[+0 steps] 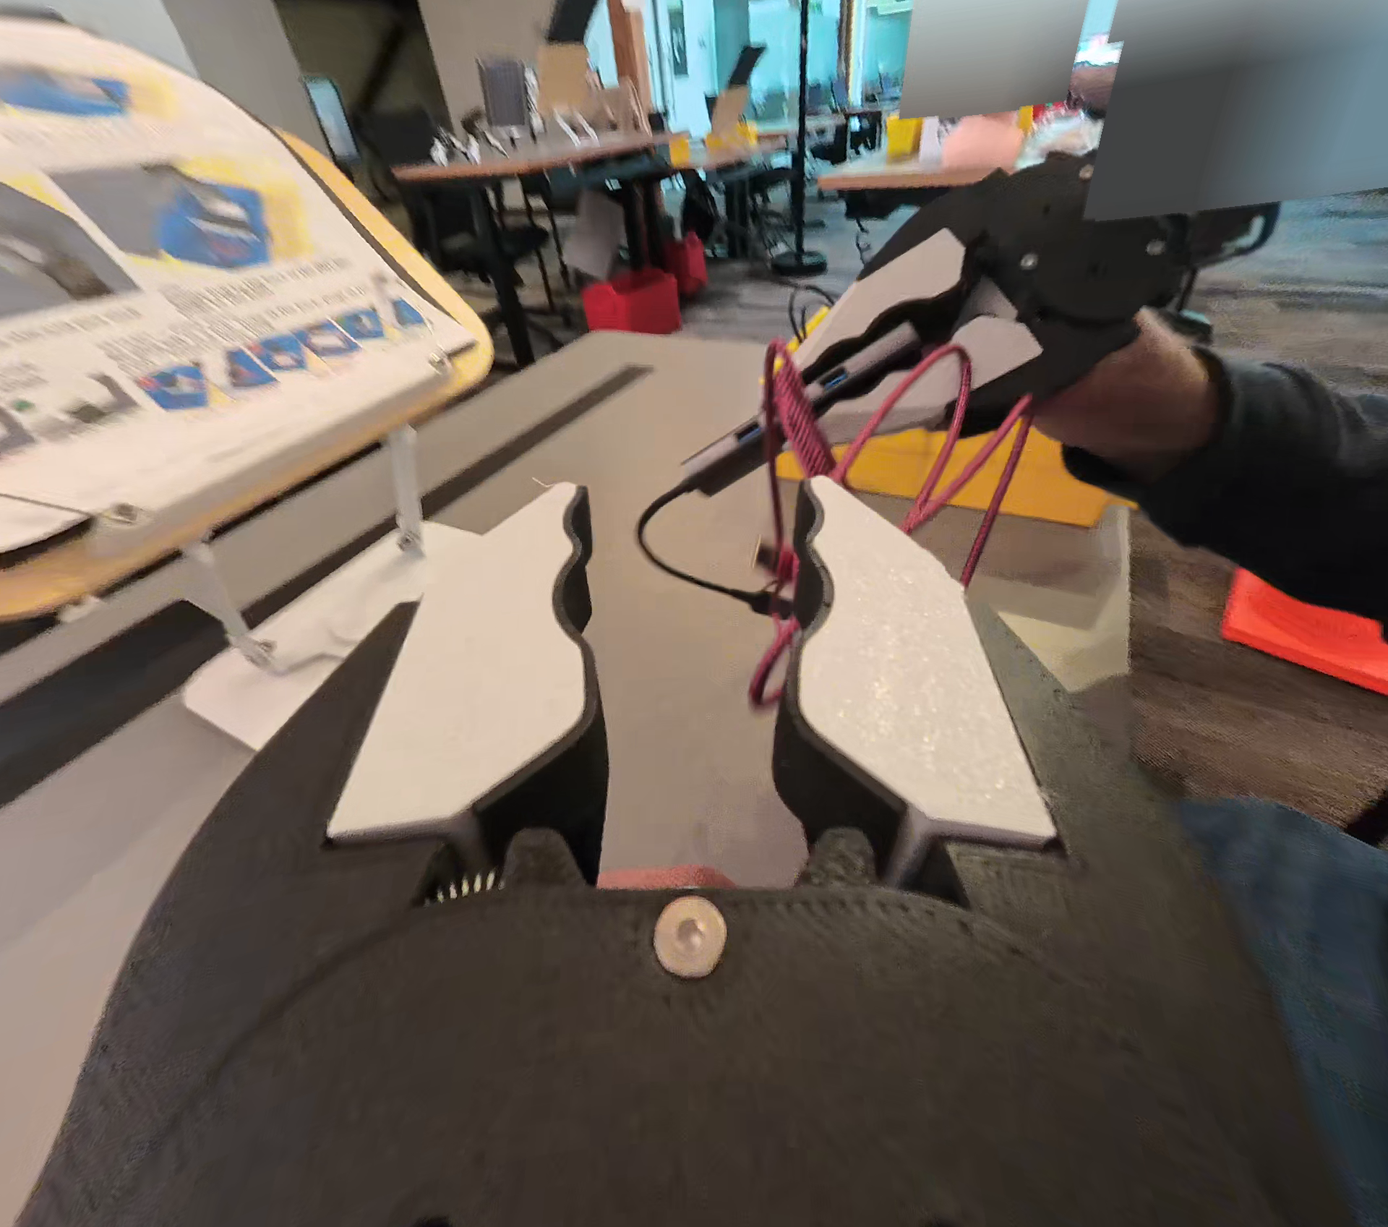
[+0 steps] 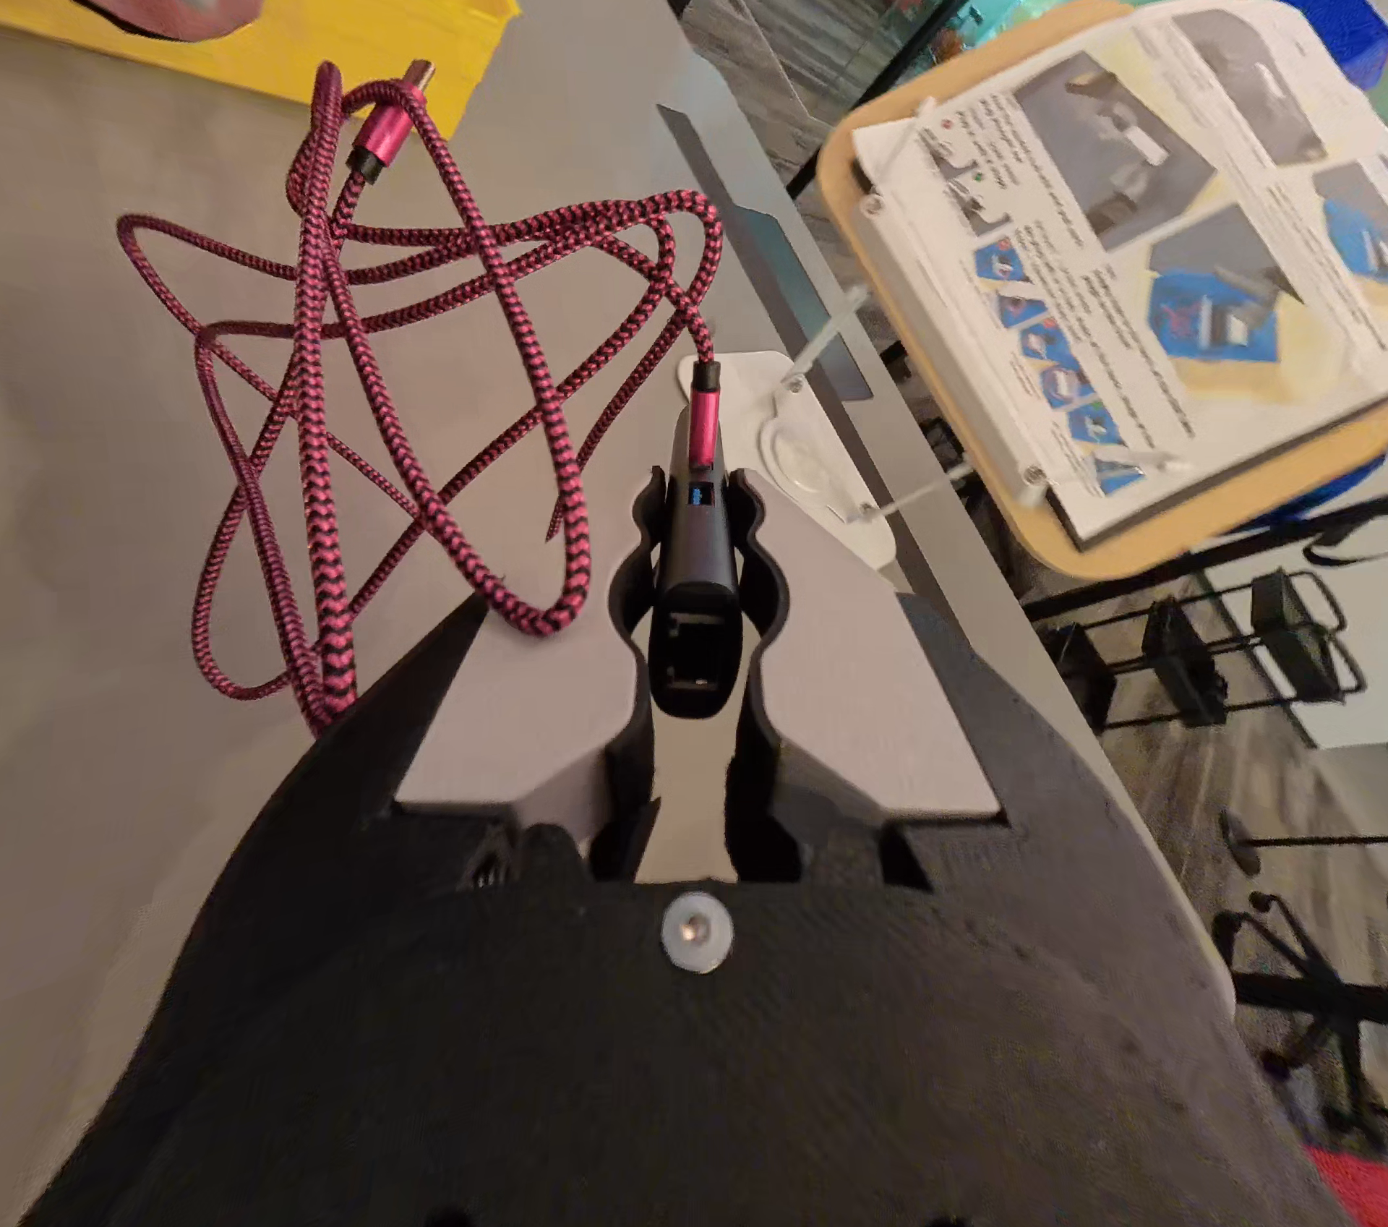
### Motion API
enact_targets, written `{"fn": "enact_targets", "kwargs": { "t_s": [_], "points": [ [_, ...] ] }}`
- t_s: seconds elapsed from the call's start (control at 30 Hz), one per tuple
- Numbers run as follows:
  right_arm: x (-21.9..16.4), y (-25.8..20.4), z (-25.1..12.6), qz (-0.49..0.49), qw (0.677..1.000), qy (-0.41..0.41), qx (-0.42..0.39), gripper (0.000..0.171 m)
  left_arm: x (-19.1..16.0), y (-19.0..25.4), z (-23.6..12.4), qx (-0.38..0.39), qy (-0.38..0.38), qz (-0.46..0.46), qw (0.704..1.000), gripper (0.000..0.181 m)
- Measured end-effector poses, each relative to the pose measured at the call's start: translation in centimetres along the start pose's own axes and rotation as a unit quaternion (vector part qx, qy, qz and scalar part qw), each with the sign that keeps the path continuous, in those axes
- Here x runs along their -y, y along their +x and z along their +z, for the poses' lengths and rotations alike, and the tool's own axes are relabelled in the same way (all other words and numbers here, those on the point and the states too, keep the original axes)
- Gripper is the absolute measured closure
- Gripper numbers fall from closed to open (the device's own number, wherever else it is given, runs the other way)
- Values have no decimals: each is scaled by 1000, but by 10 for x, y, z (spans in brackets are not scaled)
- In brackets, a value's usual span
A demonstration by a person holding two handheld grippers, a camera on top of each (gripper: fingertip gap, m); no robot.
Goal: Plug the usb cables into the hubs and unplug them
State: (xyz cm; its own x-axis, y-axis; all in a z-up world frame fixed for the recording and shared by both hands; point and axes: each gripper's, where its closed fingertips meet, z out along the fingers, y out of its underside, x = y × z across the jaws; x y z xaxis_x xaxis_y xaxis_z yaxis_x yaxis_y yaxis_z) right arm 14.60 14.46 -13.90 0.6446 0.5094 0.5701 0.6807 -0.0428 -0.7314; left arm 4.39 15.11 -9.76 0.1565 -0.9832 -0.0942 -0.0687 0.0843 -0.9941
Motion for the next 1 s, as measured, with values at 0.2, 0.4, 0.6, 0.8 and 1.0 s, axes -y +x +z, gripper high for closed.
{"fn": "enact_targets", "kwargs": {
  "t_s": [0.2,0.4,0.6,0.8,1.0],
  "points": [
    [3,86,-76,101,994,22,-30,157,-15,-17,-13,35,6,-3,999,134],
    [-31,172,-153,255,965,46,-36,157,-62,-21,-3,33,-37,-27,998,136],
    [-124,217,-191,376,924,6,-70,157,-79,-19,3,27,-65,-24,997,137],
    [-223,191,-174,498,866,-40,-22,157,-87,-16,7,20,-83,-27,996,137],
    [-290,162,-156,511,847,-142,-24,158,-94,-16,11,19,-95,-32,995,137]
  ]
}}
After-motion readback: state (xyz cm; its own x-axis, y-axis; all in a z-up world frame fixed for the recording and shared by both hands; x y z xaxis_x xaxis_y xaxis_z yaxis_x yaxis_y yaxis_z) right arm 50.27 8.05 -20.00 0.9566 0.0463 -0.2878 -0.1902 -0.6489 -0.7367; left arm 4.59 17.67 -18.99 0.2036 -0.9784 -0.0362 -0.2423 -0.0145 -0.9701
